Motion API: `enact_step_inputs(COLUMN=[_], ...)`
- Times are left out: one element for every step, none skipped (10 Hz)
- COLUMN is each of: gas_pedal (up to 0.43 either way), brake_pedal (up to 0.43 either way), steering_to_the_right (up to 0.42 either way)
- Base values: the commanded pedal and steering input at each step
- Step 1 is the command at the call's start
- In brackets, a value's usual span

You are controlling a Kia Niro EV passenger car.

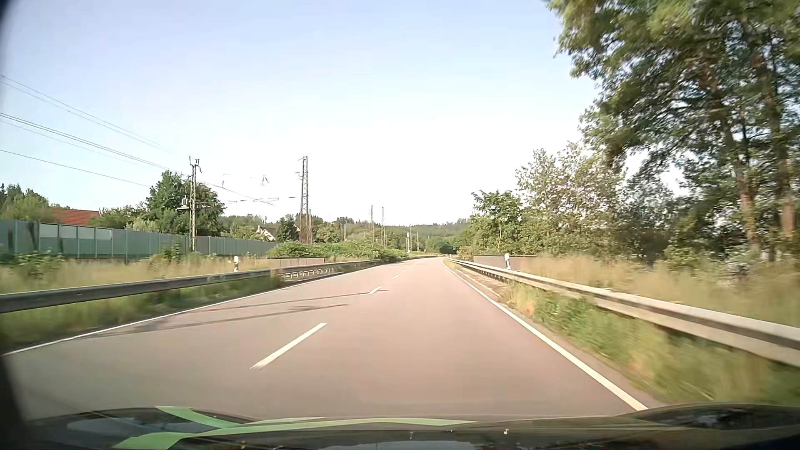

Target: Follow the waypoints while adhering to traffic rules and regulations

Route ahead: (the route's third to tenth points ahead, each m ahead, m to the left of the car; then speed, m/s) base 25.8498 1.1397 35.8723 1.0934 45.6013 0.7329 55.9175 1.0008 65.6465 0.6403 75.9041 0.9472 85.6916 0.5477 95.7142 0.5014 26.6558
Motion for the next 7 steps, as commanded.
enact_step_inputs(gas_pedal=[0.028,0.028,0.000,0.000,0.000,0.000,0.000], brake_pedal=[0.000,0.000,0.000,0.000,0.000,0.000,0.000], steering_to_the_right=[-0.005,-0.005,-0.005,-0.003,-0.002,-0.002,-0.002])
